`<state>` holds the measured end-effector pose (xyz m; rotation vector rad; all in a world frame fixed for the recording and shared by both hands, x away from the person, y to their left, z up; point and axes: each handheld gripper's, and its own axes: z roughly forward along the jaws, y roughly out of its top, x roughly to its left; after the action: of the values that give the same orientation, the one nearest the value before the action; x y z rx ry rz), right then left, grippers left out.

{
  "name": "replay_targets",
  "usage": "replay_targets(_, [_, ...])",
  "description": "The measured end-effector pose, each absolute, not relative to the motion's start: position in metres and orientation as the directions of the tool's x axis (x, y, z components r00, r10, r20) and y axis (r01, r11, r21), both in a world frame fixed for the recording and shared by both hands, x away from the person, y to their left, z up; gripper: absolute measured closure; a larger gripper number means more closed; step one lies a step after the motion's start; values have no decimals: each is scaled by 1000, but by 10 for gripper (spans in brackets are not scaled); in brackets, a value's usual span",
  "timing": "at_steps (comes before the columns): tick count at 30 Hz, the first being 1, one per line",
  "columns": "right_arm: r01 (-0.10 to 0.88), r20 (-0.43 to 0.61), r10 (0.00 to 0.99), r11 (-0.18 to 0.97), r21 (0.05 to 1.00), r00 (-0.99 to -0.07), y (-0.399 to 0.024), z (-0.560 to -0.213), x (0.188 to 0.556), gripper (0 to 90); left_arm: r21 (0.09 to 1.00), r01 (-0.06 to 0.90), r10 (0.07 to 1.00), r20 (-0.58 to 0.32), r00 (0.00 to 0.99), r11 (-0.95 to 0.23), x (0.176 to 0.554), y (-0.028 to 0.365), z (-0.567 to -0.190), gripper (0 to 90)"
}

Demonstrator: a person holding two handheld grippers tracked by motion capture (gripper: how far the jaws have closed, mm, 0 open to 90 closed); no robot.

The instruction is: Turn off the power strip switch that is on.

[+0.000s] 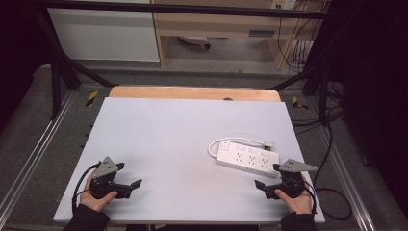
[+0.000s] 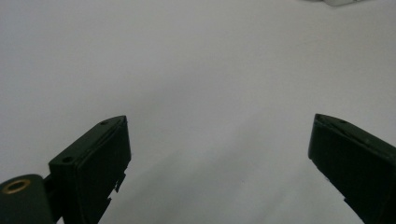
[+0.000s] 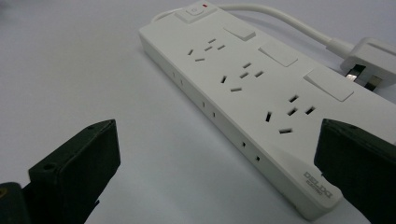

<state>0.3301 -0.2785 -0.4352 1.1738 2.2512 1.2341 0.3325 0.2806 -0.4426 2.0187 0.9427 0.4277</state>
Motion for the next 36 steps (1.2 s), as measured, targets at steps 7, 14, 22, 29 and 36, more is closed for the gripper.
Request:
replay_targets(7, [511,104,784,291,809,-611,-276,-434,330,8,811,461,752,-41,658,-359,332,281,-442,59])
replay_targets(14, [508,98,783,298,808,-615,-274,-433,332,8,810,462,751,-41,659,-361,332,281,-443,60])
replay_targets(22, [506,98,782,297,810,-616,-272,-431,332,8,812,458,751,-38,659,-361,332,281,-443,60])
replay_targets(29, [500,94,780,299,813,-618,-270,-429,334,8,812,458,752,-37,658,-361,332,281,-442,60])
replay_targets(36, [504,100,784,291,813,-613,-270,-428,334,8,812,458,752,-36,658,-362,332,281,-443,60])
